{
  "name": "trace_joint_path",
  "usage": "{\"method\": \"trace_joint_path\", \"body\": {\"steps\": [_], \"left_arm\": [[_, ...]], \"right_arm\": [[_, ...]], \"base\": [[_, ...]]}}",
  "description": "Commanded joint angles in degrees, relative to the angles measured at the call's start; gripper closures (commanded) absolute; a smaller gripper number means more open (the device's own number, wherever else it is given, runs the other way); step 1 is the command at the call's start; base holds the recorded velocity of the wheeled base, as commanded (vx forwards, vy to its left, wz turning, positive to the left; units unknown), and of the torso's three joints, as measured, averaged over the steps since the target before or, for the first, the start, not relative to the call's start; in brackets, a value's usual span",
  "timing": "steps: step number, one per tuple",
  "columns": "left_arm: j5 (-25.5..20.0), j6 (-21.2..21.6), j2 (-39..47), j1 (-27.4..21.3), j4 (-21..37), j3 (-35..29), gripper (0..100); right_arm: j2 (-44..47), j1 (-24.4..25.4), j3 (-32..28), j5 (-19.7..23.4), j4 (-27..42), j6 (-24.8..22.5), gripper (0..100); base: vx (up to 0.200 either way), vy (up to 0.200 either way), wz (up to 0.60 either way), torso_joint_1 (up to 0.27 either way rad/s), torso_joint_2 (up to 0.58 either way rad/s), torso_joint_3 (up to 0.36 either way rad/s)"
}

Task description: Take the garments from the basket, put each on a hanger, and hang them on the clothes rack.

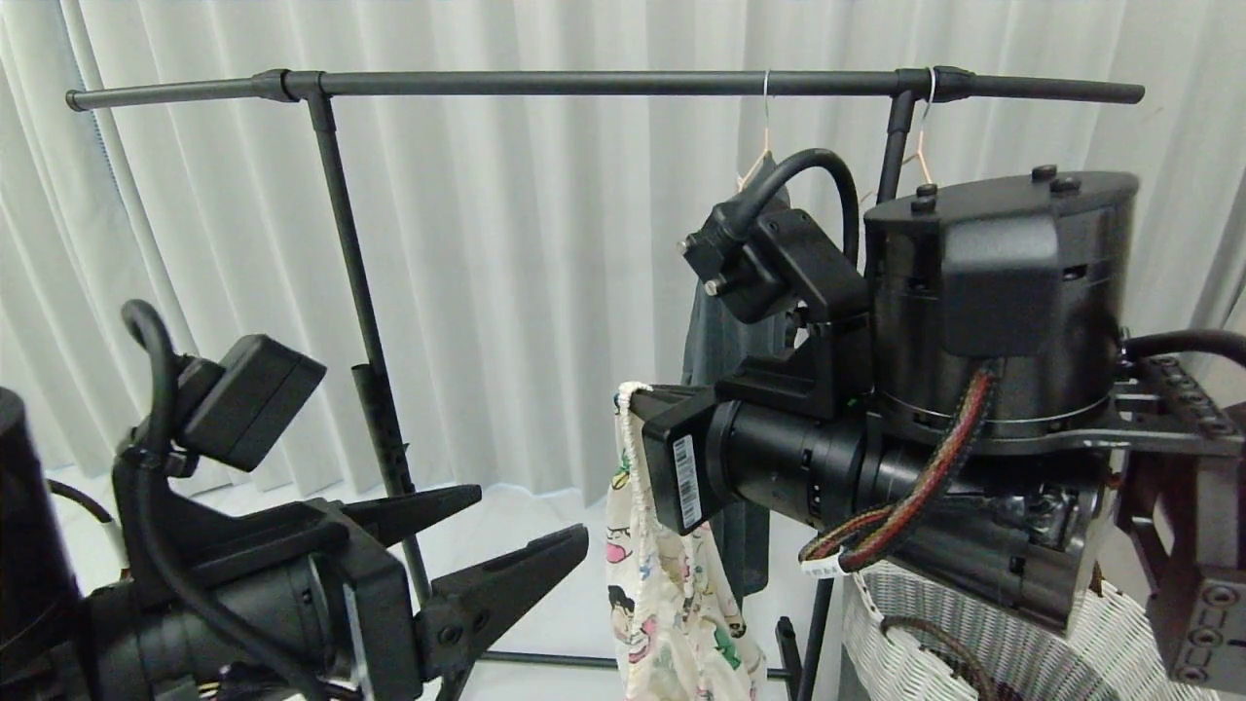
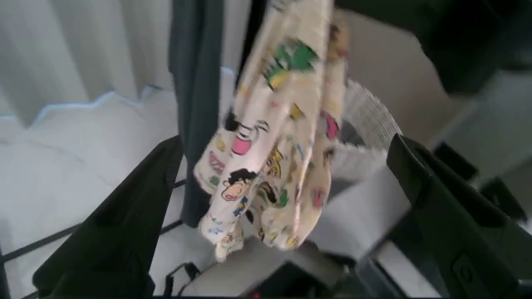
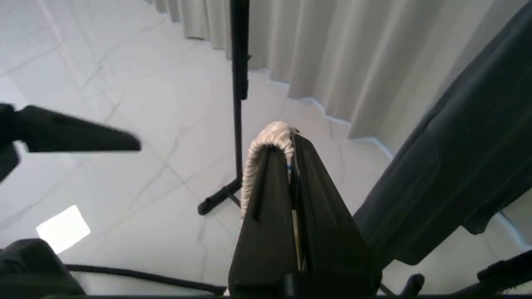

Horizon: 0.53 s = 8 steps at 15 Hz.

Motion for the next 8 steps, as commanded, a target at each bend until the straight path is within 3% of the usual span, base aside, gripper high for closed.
{"method": "trace_joint_path", "body": {"steps": [1, 3, 6, 8], "left_arm": [[0.61, -0.21, 3.41, -0.10, -0.32, -1.21, 0], [1.84, -0.21, 6.05, -0.01, -0.32, -0.86, 0], [7.20, -2.15, 8.16, 0.08, -0.32, 2.75, 0], [7.20, -2.24, 7.90, -1.86, -0.32, 6.26, 0]], "right_arm": [[0.53, -0.01, -0.74, -0.05, -0.01, -0.10, 100], [0.79, 0.08, -1.53, -0.05, -0.01, -0.45, 100], [0.79, 0.08, -2.49, -0.05, 0.08, -0.80, 100], [0.79, 0.08, -3.11, -0.05, 0.17, -0.89, 100]], "base": [[0.000, 0.000, 0.00, 0.000, 0.00, 0.000], [0.000, 0.000, 0.00, 0.000, 0.00, 0.000], [0.000, 0.000, 0.00, 0.000, 0.00, 0.000], [0.000, 0.000, 0.00, 0.000, 0.00, 0.000]]}}
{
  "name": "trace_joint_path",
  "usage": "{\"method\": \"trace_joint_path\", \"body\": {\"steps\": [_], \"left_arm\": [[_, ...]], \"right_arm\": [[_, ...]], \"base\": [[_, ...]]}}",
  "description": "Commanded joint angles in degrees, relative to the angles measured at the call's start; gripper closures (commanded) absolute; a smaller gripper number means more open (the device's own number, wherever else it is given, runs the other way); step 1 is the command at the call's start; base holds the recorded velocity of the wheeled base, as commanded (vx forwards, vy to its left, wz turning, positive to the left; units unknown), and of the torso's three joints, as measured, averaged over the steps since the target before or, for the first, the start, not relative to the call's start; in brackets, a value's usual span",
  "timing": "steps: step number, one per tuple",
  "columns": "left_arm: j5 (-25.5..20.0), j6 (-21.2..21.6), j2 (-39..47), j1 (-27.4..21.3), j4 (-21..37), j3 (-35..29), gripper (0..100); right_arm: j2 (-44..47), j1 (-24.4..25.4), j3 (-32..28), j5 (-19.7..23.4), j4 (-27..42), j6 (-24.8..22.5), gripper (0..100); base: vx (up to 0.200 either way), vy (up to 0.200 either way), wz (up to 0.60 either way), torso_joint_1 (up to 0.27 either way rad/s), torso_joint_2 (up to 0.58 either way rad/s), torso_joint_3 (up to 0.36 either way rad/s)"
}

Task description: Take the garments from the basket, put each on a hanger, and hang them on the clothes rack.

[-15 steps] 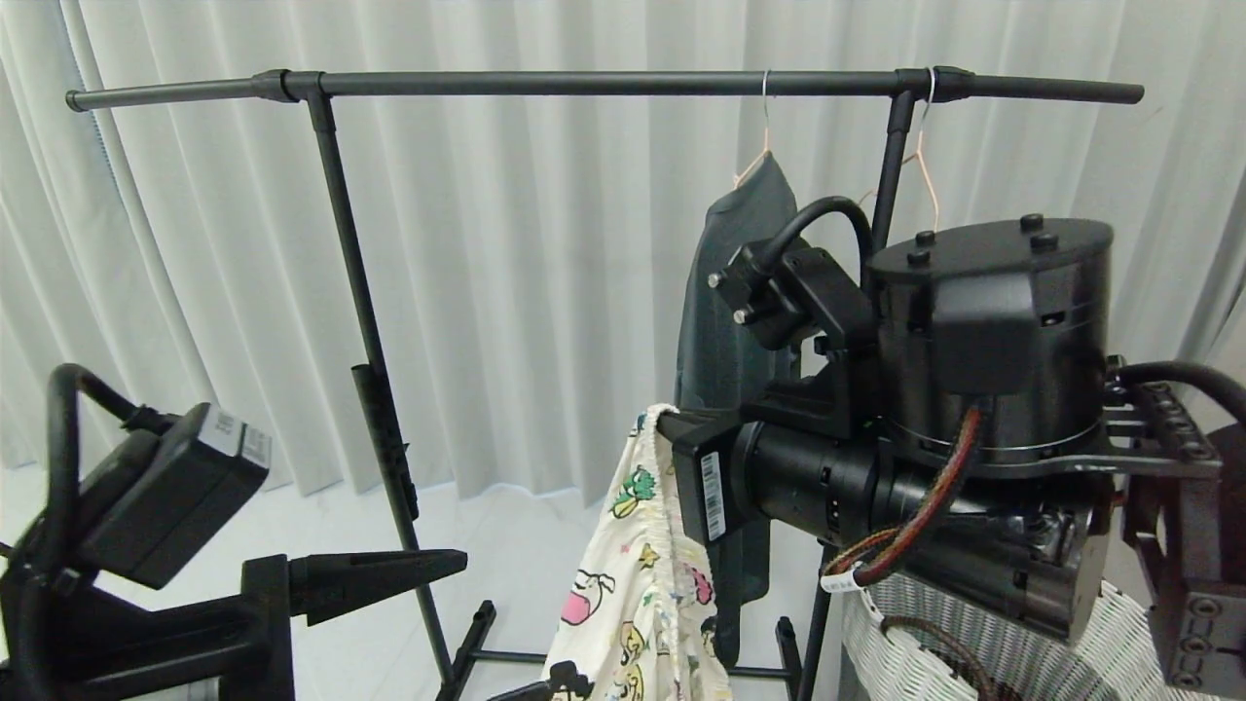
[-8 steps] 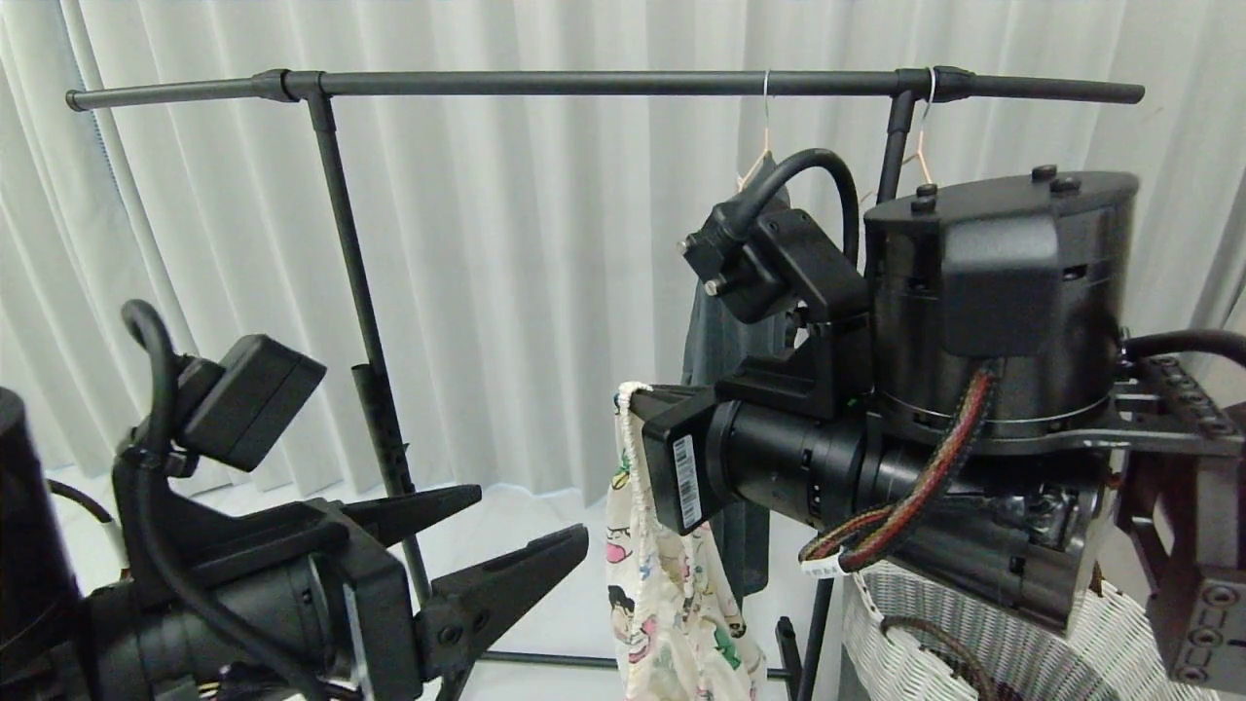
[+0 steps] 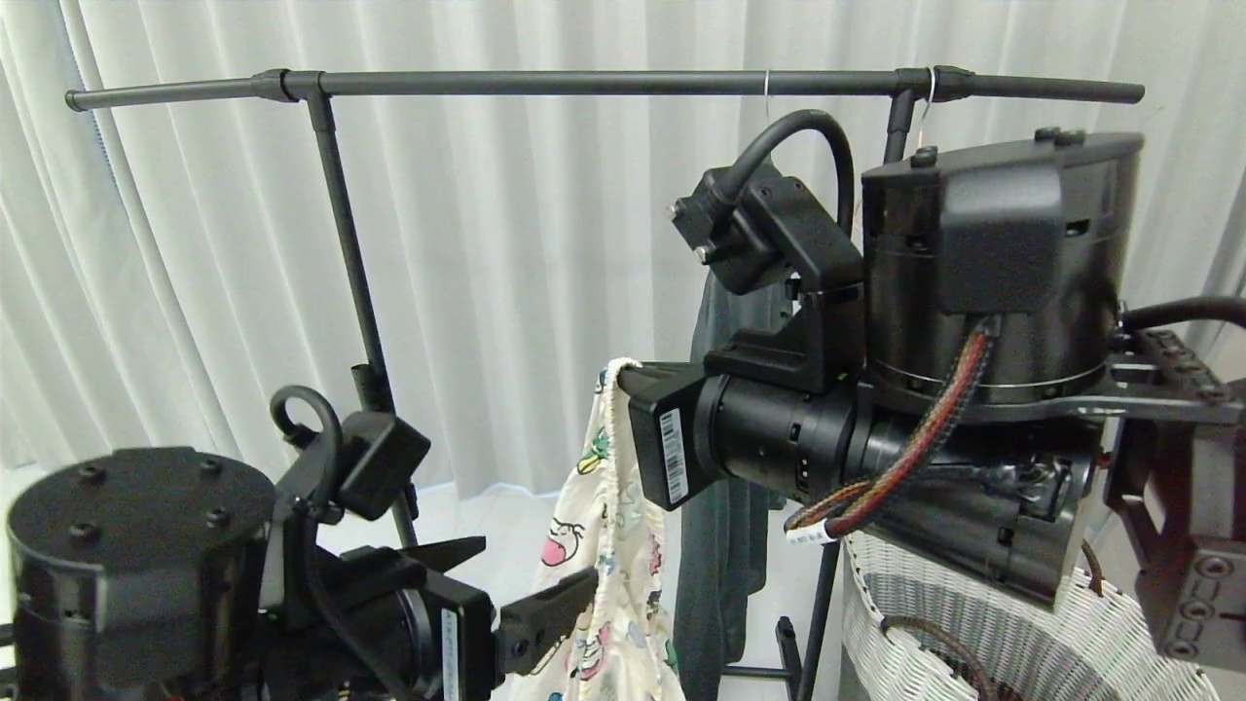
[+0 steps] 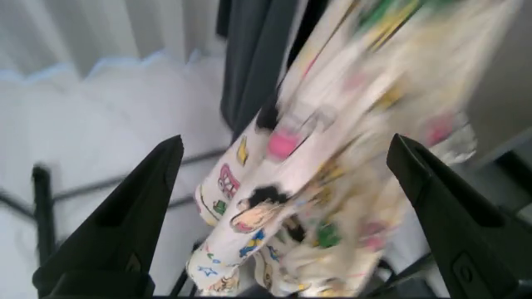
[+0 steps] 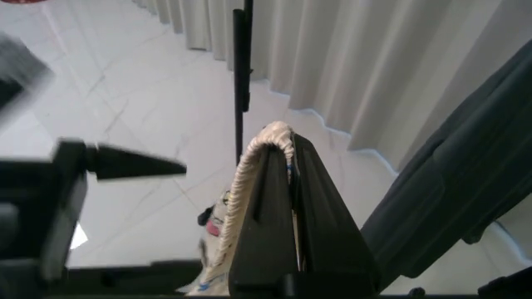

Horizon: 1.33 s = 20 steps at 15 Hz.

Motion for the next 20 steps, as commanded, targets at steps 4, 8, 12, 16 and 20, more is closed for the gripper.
{"method": "trace_joint_path", "body": {"steps": [4, 8, 12, 16, 20], "left_arm": [[-0.41, -2.50, -2.01, -5.14, -0.01, 3.32, 0], [-2.43, -2.50, -2.44, -6.37, -0.01, 2.09, 0], [-1.55, -2.50, 3.44, -4.78, -1.86, 1.74, 0], [1.61, -2.24, 6.34, -4.87, -1.95, 6.05, 0], [7.06, -2.32, 4.67, -4.96, -1.95, 12.73, 0]], "right_arm": [[-0.08, 0.88, -1.12, -0.10, 0.12, 0.01, 100], [0.28, 1.67, -2.97, -0.02, 0.12, -0.69, 100], [0.19, 1.67, -3.41, -0.02, 0.21, -0.69, 100], [-0.34, 1.41, -3.14, -0.37, 0.73, -0.69, 100], [-2.45, -1.75, -2.88, -0.54, 3.46, -0.69, 100]], "base": [[0.000, 0.000, 0.00, 0.000, 0.00, 0.000], [0.000, 0.000, 0.00, 0.000, 0.00, 0.000], [0.000, 0.000, 0.00, 0.000, 0.00, 0.000], [0.000, 0.000, 0.00, 0.000, 0.00, 0.000], [0.000, 0.000, 0.00, 0.000, 0.00, 0.000]]}}
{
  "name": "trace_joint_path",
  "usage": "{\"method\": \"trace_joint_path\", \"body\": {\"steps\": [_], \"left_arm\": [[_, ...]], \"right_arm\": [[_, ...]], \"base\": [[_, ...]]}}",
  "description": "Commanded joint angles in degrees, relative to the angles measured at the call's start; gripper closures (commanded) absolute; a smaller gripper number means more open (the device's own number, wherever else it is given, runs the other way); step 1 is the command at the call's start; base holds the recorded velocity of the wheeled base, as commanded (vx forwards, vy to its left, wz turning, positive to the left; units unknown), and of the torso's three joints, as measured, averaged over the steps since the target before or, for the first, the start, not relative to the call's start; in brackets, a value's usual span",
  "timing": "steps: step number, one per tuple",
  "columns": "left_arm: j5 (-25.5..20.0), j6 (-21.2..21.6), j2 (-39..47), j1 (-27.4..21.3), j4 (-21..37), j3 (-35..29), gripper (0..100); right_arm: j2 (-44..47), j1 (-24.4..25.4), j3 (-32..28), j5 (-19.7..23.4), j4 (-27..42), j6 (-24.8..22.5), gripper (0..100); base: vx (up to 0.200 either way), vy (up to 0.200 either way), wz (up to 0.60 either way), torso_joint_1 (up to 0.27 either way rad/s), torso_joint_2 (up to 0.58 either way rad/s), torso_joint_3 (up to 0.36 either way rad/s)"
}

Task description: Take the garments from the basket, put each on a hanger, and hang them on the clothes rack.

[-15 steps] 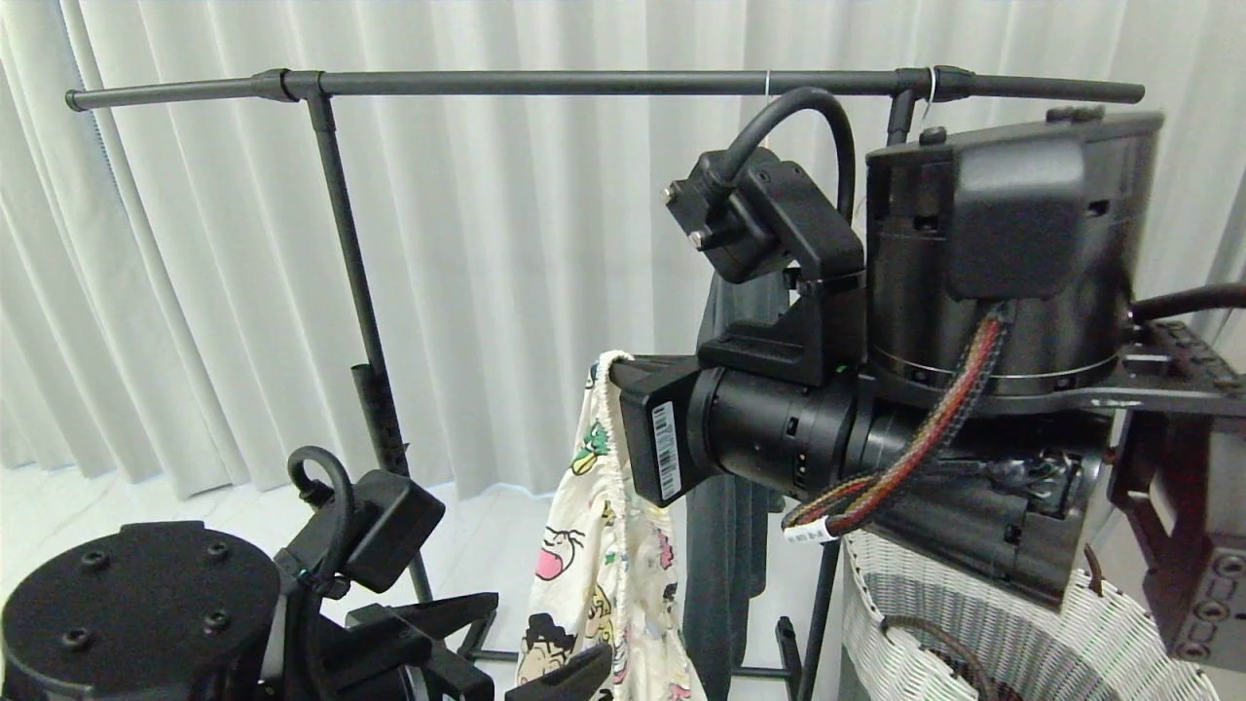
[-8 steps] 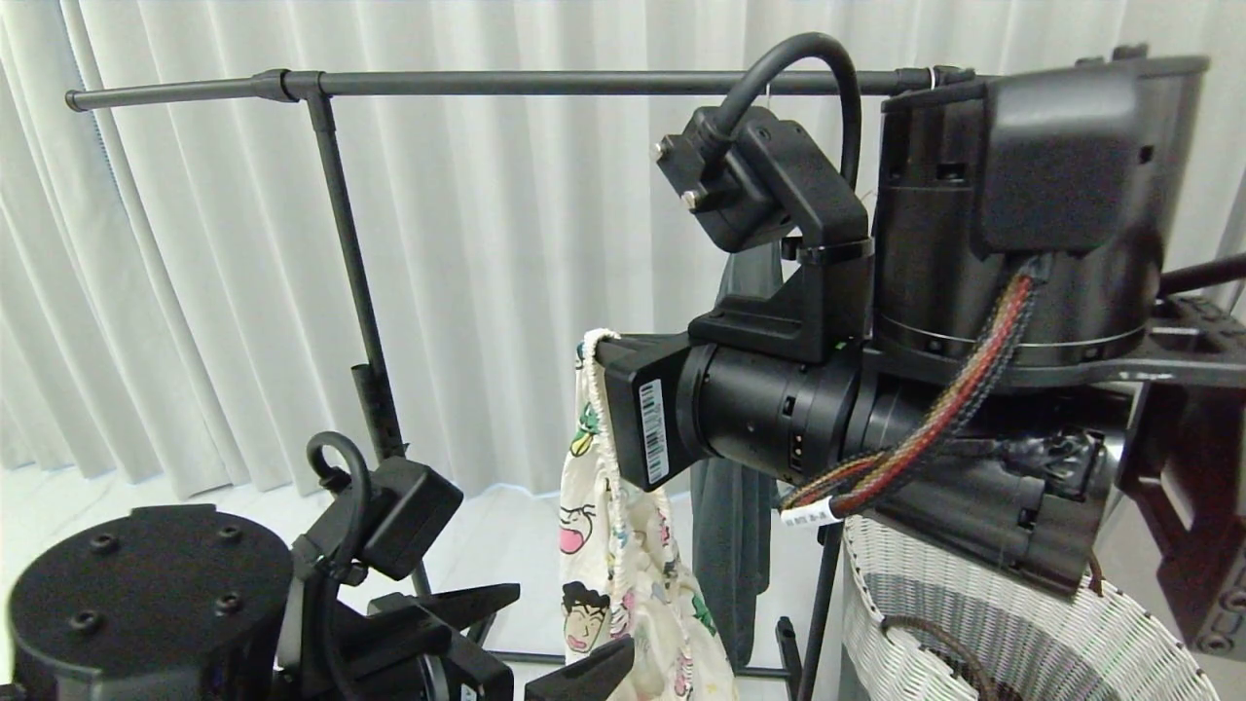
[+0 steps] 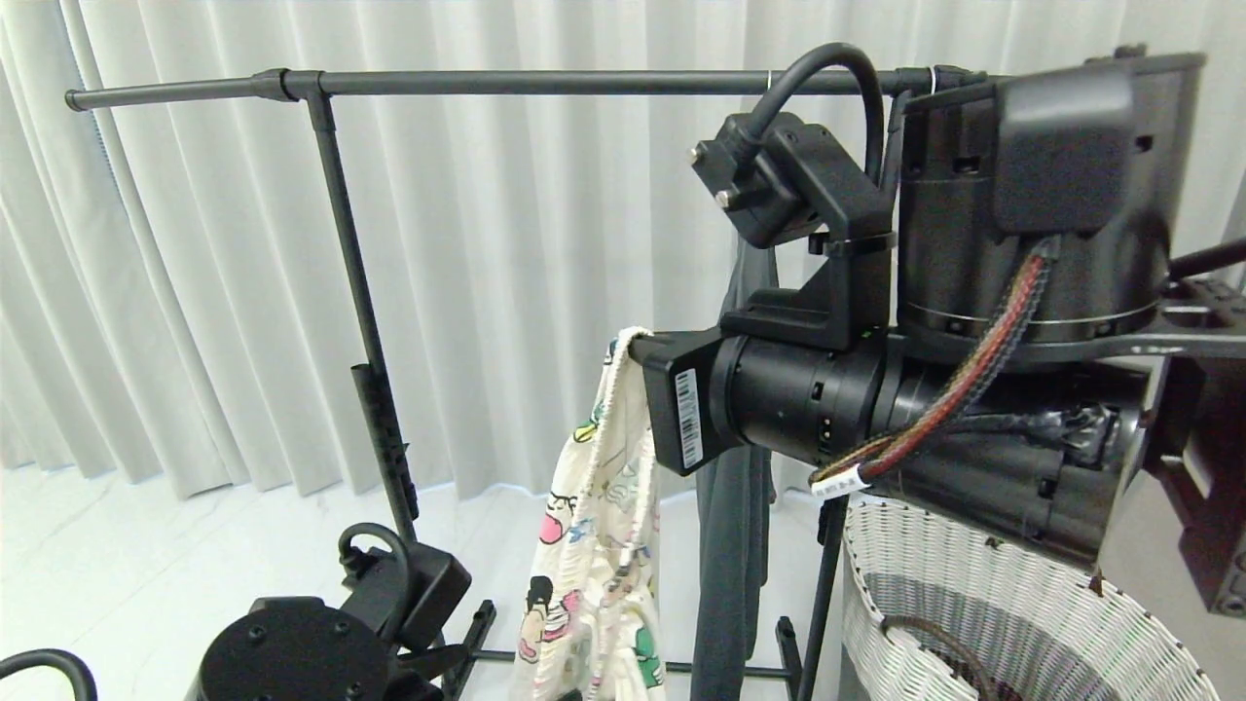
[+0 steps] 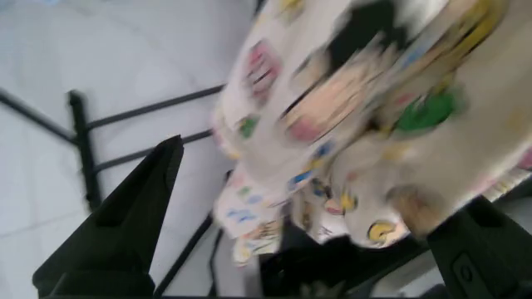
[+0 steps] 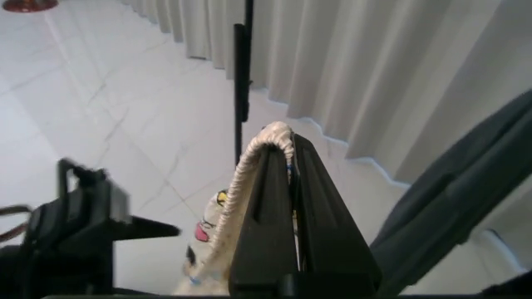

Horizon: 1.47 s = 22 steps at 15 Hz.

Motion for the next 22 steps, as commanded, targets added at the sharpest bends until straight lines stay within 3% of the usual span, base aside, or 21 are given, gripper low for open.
{"method": "trace_joint_path", "body": {"steps": [1, 5, 6, 8, 10, 11, 14, 16, 19, 20, 22], "left_arm": [[0.46, -0.06, -1.40, -0.05, 0.14, 2.81, 0], [0.46, 0.12, -5.18, -0.05, 0.14, 3.25, 0], [0.63, 0.73, -5.97, -0.05, 0.14, 3.16, 100], [4.76, 6.27, -7.82, 0.13, 0.05, 2.54, 100], [5.55, 10.75, -10.63, 0.30, 0.14, 0.61, 100], [5.55, 11.98, -11.42, 1.45, 2.86, -5.72, 100], [5.03, 11.46, -9.22, 2.15, 33.27, -37.01, 100], [4.85, 10.05, -3.07, 2.33, 46.28, -57.31, 100], [4.85, 10.05, 4.49, 2.59, 56.74, -79.11, 100], [4.85, 10.14, 5.63, 2.50, 58.06, -82.54, 100], [5.11, 12.42, 5.63, 2.15, 58.15, -82.97, 100]], "right_arm": [[-1.69, -1.40, 0.25, -0.08, 0.67, -0.01, 100], [-5.30, -4.12, 4.11, -0.08, 1.90, -0.09, 100], [-6.44, -4.83, 5.52, -0.26, 2.34, -0.09, 100], [-9.87, -7.55, 8.51, -2.28, 5.77, -0.09, 100], [-13.56, -10.45, 11.06, -3.60, 8.84, -0.09, 100], [-17.78, -13.09, 13.34, -3.60, 11.92, -0.09, 100], [-23.84, -18.10, 13.52, -3.24, 16.58, -0.36, 100], [-24.72, -23.19, 10.26, -2.10, 16.84, -3.96, 100], [-23.67, -27.76, 0.86, 3.44, 19.04, -7.83, 100], [-23.23, -27.76, -2.48, 3.96, 20.97, -8.18, 100], [-22.79, -27.76, -7.40, 4.23, 24.93, -8.27, 100]], "base": [[0.000, 0.000, 0.00, 0.000, 0.00, 0.000], [0.000, 0.000, 0.00, 0.000, 0.00, 0.000], [0.000, 0.000, 0.00, 0.000, 0.00, 0.000], [0.000, 0.000, 0.00, 0.000, 0.00, 0.000], [0.000, 0.000, 0.00, 0.000, 0.00, 0.000], [0.000, 0.000, 0.00, 0.000, 0.00, 0.000], [0.000, 0.000, 0.00, 0.000, 0.00, 0.000], [0.000, 0.000, 0.00, 0.000, 0.00, 0.000], [0.000, 0.000, 0.00, 0.000, 0.00, 0.000], [0.000, 0.000, 0.00, 0.000, 0.00, 0.000], [0.000, 0.000, 0.00, 0.000, 0.00, 0.000]]}}
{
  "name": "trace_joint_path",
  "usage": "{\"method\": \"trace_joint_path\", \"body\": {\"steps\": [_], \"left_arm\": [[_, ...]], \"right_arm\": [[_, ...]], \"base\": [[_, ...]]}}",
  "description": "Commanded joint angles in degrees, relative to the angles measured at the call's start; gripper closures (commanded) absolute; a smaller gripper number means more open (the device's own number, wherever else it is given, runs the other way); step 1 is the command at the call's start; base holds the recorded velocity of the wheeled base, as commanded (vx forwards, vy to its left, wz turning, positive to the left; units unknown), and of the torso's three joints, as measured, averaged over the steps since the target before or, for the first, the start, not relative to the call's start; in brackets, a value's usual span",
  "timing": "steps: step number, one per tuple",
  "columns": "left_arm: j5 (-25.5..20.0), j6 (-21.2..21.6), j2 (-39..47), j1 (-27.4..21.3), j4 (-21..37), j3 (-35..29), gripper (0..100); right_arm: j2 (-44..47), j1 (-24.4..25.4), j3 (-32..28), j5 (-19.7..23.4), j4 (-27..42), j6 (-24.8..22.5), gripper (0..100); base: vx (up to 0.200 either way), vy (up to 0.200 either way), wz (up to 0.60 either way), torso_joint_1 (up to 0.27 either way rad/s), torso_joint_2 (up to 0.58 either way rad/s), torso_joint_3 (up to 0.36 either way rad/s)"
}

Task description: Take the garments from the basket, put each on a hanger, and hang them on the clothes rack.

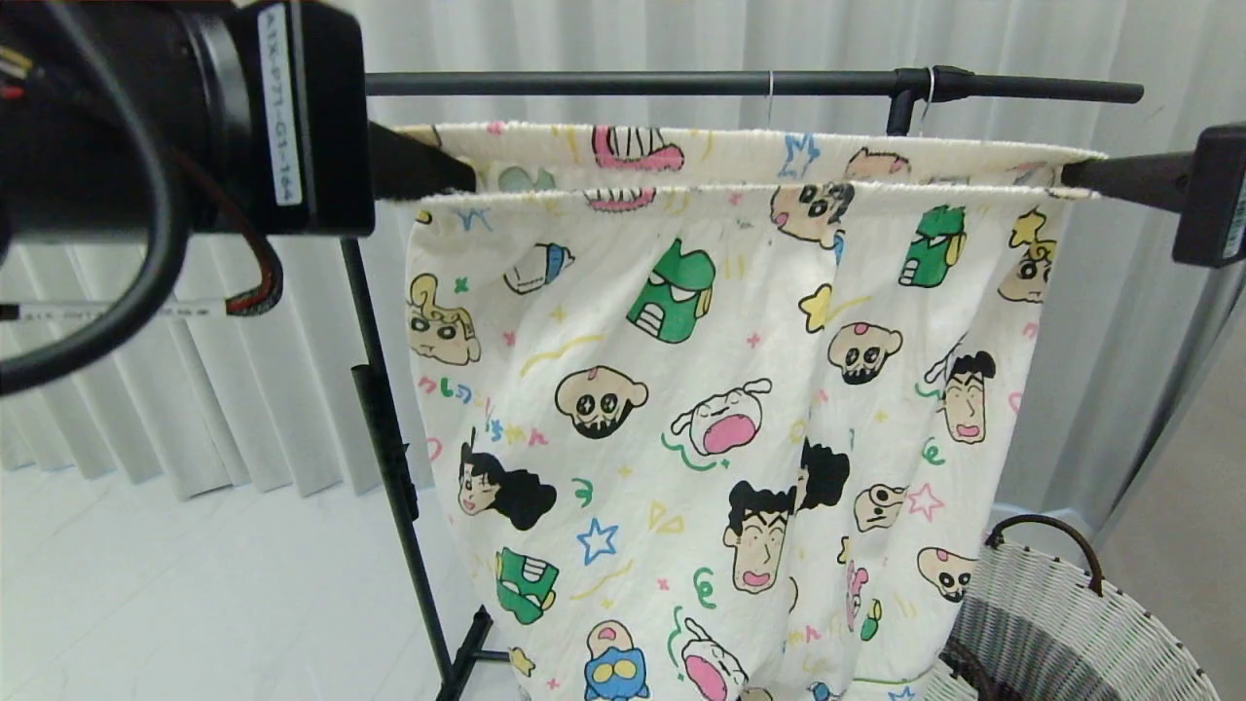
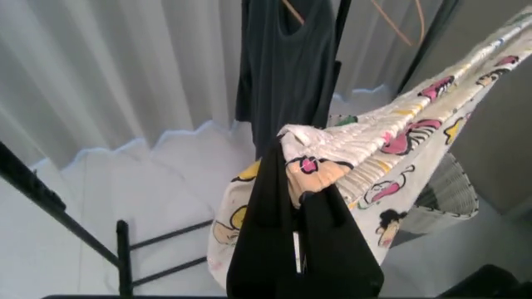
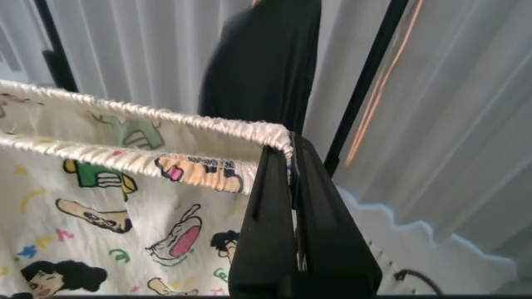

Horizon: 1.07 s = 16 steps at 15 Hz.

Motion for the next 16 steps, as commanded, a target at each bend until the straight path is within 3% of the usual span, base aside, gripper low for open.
{"method": "trace_joint_path", "body": {"steps": [1, 3, 4, 8, 11, 12, 16], "left_arm": [[0.36, 3.48, 4.84, -0.19, 2.55, -4.62, 100], [0.98, 10.24, 4.32, -0.19, 2.29, -4.53, 100], [0.89, 11.12, 4.49, -0.19, 0.62, -4.62, 100], [0.80, 11.12, 7.30, -0.19, -9.22, -4.01, 100], [0.80, 11.04, 8.45, -0.19, -10.54, -4.01, 100], [0.89, 11.04, 8.54, -0.19, -10.54, -4.01, 100], [0.89, 10.24, 7.92, -0.28, -10.45, -3.92, 100]], "right_arm": [[0.65, -0.40, -4.98, 0.31, 3.11, -0.17, 100], [-0.93, -0.57, -6.48, 0.67, 7.51, -0.17, 100], [-2.07, -0.66, -8.41, 2.69, 11.90, -0.17, 100], [-6.82, -0.48, -18.96, 17.98, 36.95, -0.17, 100], [-9.98, 3.47, -19.22, 31.52, 41.87, -0.09, 100], [-10.25, 5.49, -19.22, 32.31, 42.84, 0.00, 100], [-10.07, 5.67, -18.34, 31.60, 43.46, 0.00, 100]], "base": [[0.000, 0.000, 0.00, 0.000, 0.00, 0.000], [0.000, 0.000, 0.00, 0.000, 0.00, 0.000], [0.000, 0.000, 0.00, 0.000, 0.00, 0.000], [0.000, 0.000, 0.00, 0.000, 0.00, 0.000], [0.000, 0.000, 0.00, 0.000, 0.00, 0.000], [0.000, 0.000, 0.00, 0.000, 0.00, 0.000], [0.000, 0.000, 0.00, 0.000, 0.00, 0.000]]}}
